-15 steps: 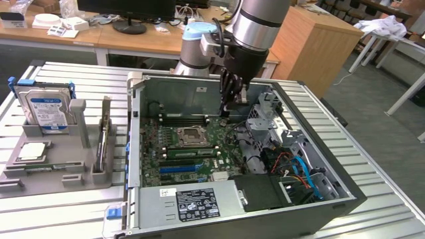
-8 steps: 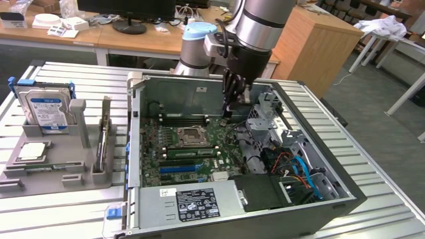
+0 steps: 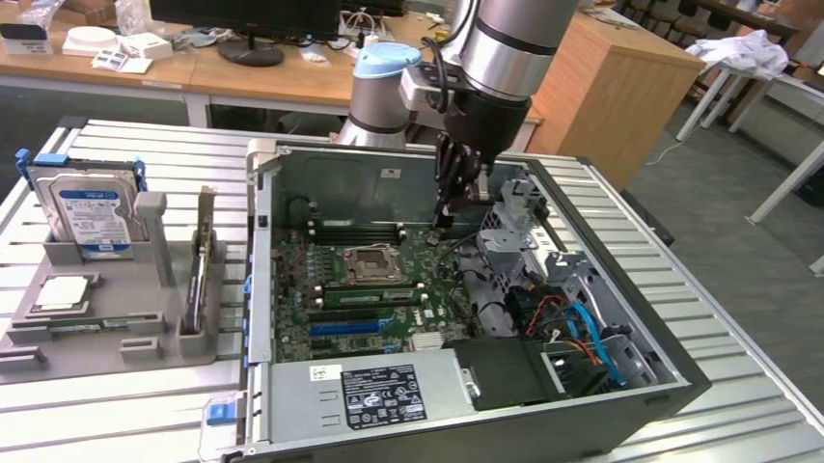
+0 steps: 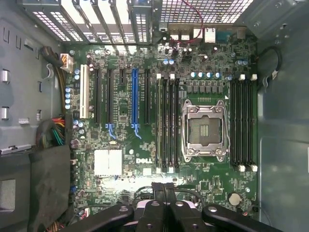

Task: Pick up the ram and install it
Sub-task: 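Press down the ram until it locks into place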

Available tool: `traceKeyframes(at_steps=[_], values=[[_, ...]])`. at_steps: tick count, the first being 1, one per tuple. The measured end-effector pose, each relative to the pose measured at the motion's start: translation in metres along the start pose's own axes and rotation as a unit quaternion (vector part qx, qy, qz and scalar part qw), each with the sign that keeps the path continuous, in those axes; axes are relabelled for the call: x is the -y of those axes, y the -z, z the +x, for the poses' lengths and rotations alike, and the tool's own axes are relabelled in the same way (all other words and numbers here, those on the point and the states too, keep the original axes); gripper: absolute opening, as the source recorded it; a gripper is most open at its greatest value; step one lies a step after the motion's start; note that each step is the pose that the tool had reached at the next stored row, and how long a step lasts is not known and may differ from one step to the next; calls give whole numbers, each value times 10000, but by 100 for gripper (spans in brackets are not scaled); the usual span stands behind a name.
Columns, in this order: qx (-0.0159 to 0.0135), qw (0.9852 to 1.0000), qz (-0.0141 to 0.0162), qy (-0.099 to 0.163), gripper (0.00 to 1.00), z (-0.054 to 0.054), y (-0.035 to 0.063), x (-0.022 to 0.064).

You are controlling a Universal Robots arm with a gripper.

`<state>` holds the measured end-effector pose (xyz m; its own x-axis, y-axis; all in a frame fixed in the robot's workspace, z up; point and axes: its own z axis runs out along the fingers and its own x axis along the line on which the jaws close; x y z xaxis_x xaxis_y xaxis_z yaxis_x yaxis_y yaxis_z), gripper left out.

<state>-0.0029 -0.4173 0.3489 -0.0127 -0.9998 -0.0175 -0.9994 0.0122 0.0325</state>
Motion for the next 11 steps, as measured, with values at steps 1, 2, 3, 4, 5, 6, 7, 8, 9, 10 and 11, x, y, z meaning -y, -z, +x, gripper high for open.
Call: traceKeyframes(at_steps=[1, 2, 3, 4, 5, 6, 7, 8, 9, 10, 11], values=[[0, 10000, 0, 0, 11, 0, 0, 0], [0, 10000, -1, 0, 11, 0, 0, 0], [-1, 10000, 0, 0, 11, 1, -2, 0], [0, 10000, 0, 1, 11, 0, -6, 0], [0, 10000, 0, 0, 11, 0, -10, 0], [0, 10000, 0, 1, 11, 0, -14, 1], [0, 10000, 0, 0, 11, 0, -18, 1], [0, 10000, 0, 1, 11, 0, -22, 1], [0, 10000, 0, 0, 11, 0, -27, 1], [0, 10000, 0, 0, 11, 0, -31, 1], [0, 10000, 0, 0, 11, 1, -34, 1]])
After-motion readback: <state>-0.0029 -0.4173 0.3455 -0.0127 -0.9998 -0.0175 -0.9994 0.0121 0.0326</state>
